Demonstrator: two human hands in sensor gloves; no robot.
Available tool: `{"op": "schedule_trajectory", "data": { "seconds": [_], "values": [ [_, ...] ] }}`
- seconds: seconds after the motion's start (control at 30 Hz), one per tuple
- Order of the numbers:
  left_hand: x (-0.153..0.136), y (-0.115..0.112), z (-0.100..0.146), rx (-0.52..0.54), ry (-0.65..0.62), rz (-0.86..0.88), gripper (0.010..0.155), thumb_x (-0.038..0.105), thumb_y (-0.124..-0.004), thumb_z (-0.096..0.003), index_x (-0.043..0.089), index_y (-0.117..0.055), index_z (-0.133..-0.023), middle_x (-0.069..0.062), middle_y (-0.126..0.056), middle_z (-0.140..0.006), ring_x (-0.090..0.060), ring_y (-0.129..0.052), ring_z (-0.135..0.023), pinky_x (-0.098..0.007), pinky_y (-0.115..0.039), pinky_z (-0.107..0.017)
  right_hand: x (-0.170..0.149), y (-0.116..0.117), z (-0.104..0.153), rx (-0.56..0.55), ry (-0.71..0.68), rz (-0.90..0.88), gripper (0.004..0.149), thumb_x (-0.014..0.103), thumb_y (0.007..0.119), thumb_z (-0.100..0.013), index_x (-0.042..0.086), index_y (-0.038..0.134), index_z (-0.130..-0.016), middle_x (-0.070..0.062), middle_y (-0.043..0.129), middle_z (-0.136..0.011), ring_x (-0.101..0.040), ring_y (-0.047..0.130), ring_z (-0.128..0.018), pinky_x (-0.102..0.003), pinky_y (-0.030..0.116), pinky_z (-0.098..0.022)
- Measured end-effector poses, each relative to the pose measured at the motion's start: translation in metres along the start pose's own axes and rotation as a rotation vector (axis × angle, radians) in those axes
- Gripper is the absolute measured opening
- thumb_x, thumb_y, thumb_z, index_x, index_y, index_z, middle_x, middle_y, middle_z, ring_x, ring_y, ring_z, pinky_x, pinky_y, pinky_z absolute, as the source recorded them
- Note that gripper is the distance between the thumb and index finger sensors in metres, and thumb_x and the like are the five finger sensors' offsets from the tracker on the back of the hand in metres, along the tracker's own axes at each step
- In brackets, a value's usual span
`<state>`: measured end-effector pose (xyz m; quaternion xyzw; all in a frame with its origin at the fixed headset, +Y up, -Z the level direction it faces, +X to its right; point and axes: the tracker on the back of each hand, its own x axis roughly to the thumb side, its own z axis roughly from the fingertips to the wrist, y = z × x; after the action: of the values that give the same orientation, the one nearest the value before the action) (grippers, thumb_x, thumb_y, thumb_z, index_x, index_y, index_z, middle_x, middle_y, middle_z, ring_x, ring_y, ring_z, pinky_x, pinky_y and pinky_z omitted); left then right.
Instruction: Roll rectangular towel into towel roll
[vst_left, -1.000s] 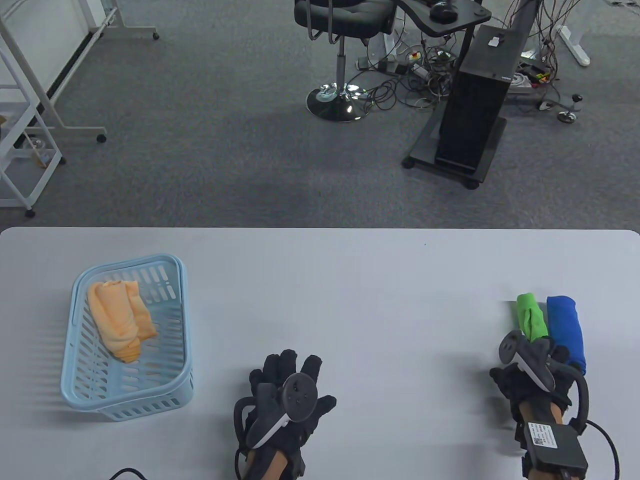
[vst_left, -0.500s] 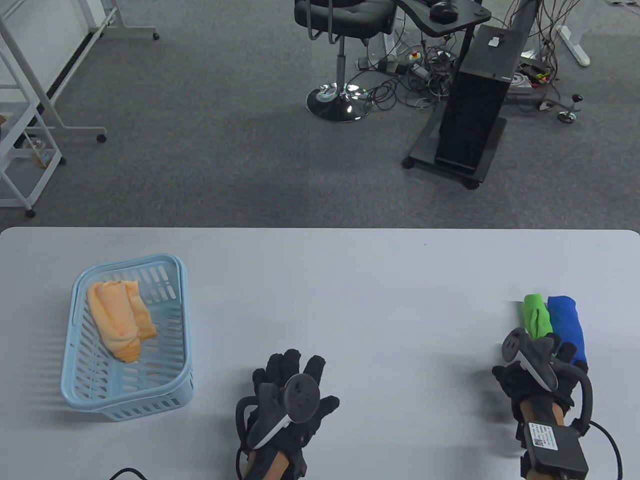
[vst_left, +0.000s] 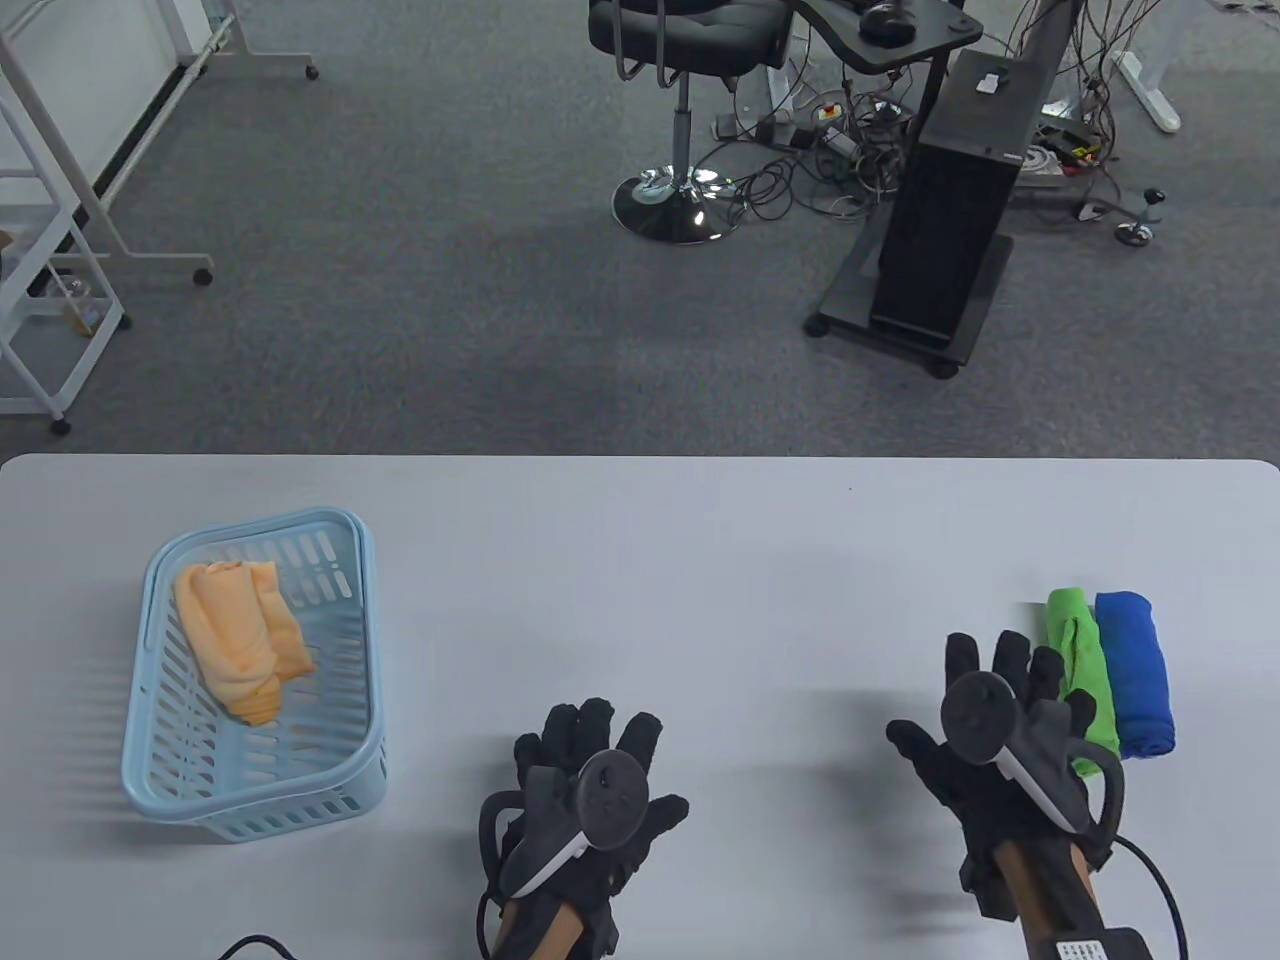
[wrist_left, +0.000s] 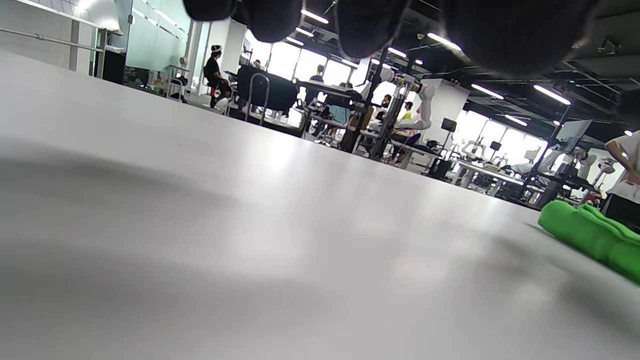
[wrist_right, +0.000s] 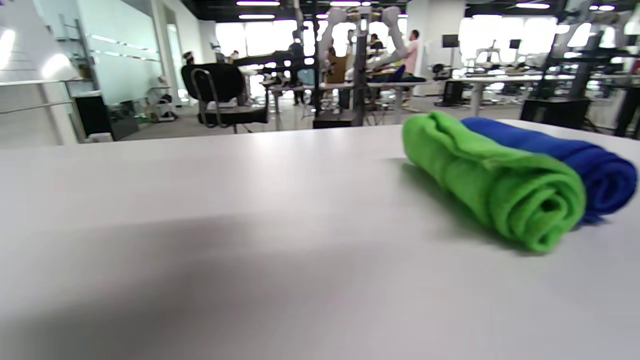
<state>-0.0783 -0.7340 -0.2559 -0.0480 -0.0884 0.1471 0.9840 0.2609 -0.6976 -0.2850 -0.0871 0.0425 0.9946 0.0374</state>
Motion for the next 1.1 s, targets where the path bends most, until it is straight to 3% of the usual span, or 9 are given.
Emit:
{"op": "schedule_trajectory", "data": {
  "seconds": [0.1,0.2,0.33,0.67,0.77,0.93,1.1],
  "values": [
    [0.002,-0.001,0.0,-0.002,-0.01,-0.005,0.083,0.065,-0.07,-0.0346,0.036,-0.053,-0.11,-0.017,-0.043,-0.118,-0.049,-0.037,-0.108,-0.075,-0.032,-0.069,0.015,0.003,0.015,-0.023,-0.062,-0.02,0.098,0.074,0.051,-0.023,0.034,0.011,-0.103,-0.012,-0.002,-0.105,-0.041,-0.001,-0.097,-0.072,0.008,-0.063],
    [0.003,-0.002,0.0,-0.009,-0.011,-0.018,0.083,0.065,-0.071,-0.0344,0.036,-0.053,-0.11,-0.017,-0.044,-0.118,-0.048,-0.039,-0.109,-0.075,-0.033,-0.069,0.023,0.01,0.027,-0.069,-0.133,-0.081,0.095,0.076,0.055,-0.021,0.041,0.024,-0.103,-0.013,0.005,-0.107,-0.044,0.003,-0.098,-0.074,0.011,-0.062],
    [0.002,-0.004,-0.001,-0.019,-0.001,-0.024,0.083,0.065,-0.071,-0.0342,0.036,-0.054,-0.11,-0.016,-0.045,-0.118,-0.048,-0.039,-0.109,-0.076,-0.033,-0.069,0.025,0.024,0.034,-0.188,-0.205,-0.092,0.099,0.081,0.061,-0.016,0.039,0.042,-0.103,-0.018,0.025,-0.109,-0.052,0.025,-0.098,-0.08,0.031,-0.062],
    [0.002,-0.002,-0.001,0.016,0.015,-0.045,0.082,0.065,-0.072,-0.0335,0.036,-0.058,-0.108,-0.015,-0.053,-0.117,-0.048,-0.046,-0.109,-0.078,-0.036,-0.068,0.024,0.04,0.033,-0.136,-0.241,-0.038,0.099,0.076,0.069,-0.018,0.034,0.042,-0.104,-0.016,0.032,-0.109,-0.047,0.033,-0.101,-0.072,0.037,-0.068],
    [0.005,0.004,0.004,0.116,-0.027,-0.01,0.077,0.063,-0.072,-0.0348,0.033,-0.065,-0.106,-0.015,-0.064,-0.112,-0.046,-0.064,-0.104,-0.076,-0.048,-0.067,0.024,0.039,0.036,-0.166,-0.266,-0.095,0.097,0.074,0.067,-0.02,0.031,0.045,-0.103,-0.016,0.037,-0.108,-0.044,0.043,-0.1,-0.067,0.047,-0.069],
    [0.014,0.037,0.013,0.3,-0.038,0.09,0.069,0.057,-0.072,-0.0374,0.03,-0.075,-0.101,-0.014,-0.075,-0.107,-0.045,-0.075,-0.096,-0.069,-0.059,-0.065,0.025,0.035,0.037,-0.144,-0.268,-0.136,0.096,0.073,0.067,-0.021,0.032,0.044,-0.103,-0.015,0.038,-0.108,-0.043,0.042,-0.101,-0.067,0.045,-0.069],
    [-0.002,0.105,-0.003,0.308,0.104,0.101,0.07,0.057,-0.072,-0.0382,0.033,-0.072,-0.103,-0.016,-0.07,-0.11,-0.046,-0.073,-0.098,-0.069,-0.058,-0.066,0.025,0.035,0.037,-0.124,-0.278,-0.133,0.095,0.072,0.067,-0.022,0.031,0.043,-0.104,-0.015,0.038,-0.108,-0.043,0.042,-0.101,-0.067,0.045,-0.069]
  ]
}}
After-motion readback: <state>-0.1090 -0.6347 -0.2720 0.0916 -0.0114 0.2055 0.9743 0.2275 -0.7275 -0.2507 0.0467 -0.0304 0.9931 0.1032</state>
